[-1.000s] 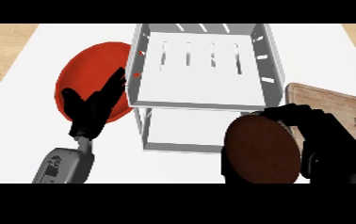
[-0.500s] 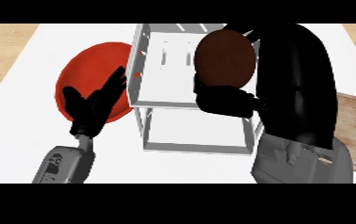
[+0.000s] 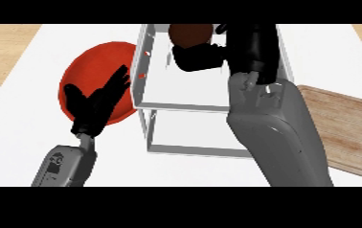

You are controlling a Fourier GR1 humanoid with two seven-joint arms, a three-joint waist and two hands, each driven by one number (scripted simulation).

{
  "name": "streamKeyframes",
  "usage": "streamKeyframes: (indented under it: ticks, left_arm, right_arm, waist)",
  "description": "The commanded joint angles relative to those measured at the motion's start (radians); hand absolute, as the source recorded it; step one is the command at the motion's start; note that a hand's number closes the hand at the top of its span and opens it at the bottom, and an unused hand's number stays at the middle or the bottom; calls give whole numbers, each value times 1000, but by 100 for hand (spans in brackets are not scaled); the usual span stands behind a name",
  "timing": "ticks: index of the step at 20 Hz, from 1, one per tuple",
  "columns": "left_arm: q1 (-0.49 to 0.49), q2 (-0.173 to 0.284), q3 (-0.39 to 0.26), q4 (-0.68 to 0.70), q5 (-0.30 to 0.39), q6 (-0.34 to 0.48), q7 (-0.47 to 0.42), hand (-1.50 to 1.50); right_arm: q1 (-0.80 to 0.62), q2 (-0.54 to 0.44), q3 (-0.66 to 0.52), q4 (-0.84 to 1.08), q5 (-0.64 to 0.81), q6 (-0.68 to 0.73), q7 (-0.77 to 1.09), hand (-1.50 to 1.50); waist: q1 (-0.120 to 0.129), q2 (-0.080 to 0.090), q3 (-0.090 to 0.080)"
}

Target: Pick the cupcake from the cutting board and place it in the tiered basket

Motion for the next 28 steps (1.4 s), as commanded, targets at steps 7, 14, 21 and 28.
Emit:
streamKeyframes:
  ticks: [7, 14, 21, 28]
  left_arm:
    - [19, -3, 0, -37, -6, -3, 20, 0]
    - [50, -12, 12, -51, -3, 9, 25, 0]
    - [63, 5, 63, -47, 24, 12, 30, 0]
    - [147, 2, 35, -95, -13, 29, 15, 0]
  right_arm:
    - [-164, 4, 95, 397, -186, -465, -240, -150]
    - [-229, 4, 60, 416, -29, -641, -115, -150]
    - [-14, -114, -45, 68, 12, -445, 64, -150]
    - [289, -287, -44, -435, -180, -194, 93, -150]
  waist:
    - [-10, -4, 0]
    - [-40, -12, 0]
    - [-91, -24, 1]
    - [-130, -40, 4]
